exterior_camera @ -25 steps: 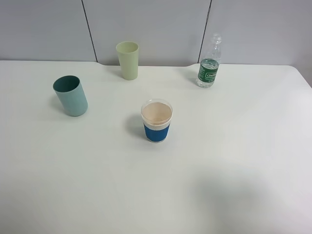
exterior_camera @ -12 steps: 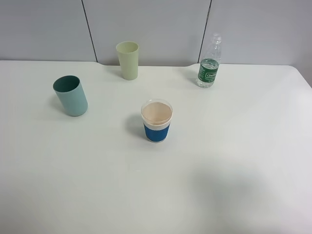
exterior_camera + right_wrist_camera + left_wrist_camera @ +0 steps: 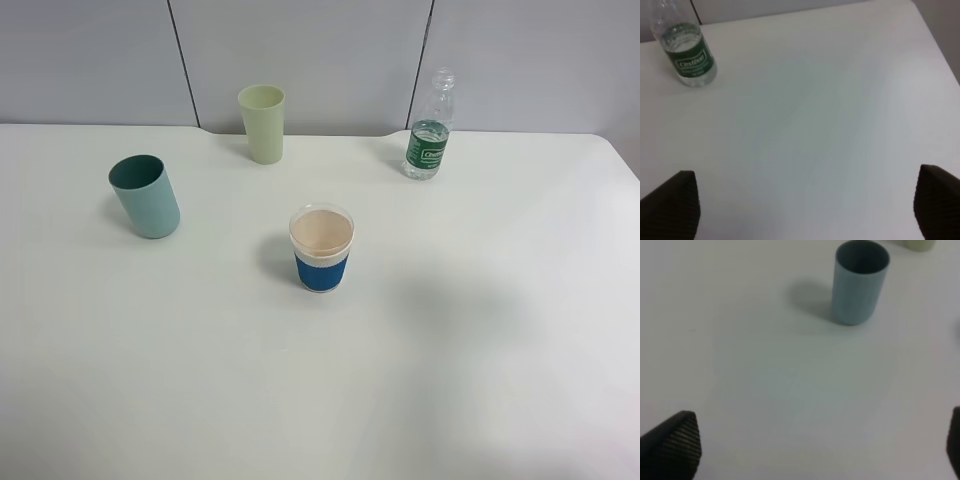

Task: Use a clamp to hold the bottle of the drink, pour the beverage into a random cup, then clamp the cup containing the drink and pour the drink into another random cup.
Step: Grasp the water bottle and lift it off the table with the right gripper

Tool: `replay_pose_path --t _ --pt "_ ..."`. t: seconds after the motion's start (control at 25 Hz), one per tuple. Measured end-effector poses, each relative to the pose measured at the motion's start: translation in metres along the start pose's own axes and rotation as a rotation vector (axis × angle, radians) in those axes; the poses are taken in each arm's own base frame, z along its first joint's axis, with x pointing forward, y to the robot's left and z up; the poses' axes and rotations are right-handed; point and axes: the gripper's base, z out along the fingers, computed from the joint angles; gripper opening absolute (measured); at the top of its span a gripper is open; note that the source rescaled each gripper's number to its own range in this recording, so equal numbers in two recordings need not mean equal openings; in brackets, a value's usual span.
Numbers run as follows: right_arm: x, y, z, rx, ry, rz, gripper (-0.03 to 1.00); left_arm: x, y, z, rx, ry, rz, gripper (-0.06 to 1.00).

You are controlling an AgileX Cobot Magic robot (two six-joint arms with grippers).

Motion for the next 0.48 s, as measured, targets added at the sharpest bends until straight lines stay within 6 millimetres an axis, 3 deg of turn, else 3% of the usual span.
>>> replay_pose_path --t 0.24,0.48 --pt "-0.006 -0.004 0.055 0.015 0.078 -0.029 0.75 0.0 0.0 0.0 0.0 0.0 0.0 1.0" --pt "0.001 -0.008 0.108 0.031 0.141 -0.056 0.75 0.0 0.0 0.0 0.0 0.0 0.0 1.0"
